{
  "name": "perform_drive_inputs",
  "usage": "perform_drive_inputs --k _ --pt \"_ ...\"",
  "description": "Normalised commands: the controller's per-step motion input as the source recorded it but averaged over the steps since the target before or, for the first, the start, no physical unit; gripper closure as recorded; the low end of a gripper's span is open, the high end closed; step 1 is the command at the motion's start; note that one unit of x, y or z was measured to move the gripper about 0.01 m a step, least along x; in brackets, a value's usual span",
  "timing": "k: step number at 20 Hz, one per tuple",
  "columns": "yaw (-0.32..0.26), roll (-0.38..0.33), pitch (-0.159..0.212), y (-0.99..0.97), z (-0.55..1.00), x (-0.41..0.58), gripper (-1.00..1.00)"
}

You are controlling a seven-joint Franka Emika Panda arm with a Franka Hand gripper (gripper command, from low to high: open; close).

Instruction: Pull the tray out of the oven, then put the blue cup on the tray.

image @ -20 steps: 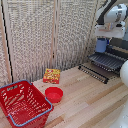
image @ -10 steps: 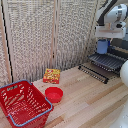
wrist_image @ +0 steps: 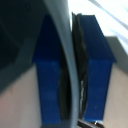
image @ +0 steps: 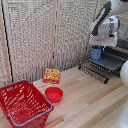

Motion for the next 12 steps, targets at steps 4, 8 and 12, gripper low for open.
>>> perform_drive_inputs --k 4,8,12 --pt "0.034 -0.101 0.072 0.02 0.65 0.235 -1.00" --pt "0.000 -0.079 0.060 0.01 0.74 0.235 -1.00" --pt "-0.009 -0.088 0.047 0.03 0.94 0.240 -1.00"
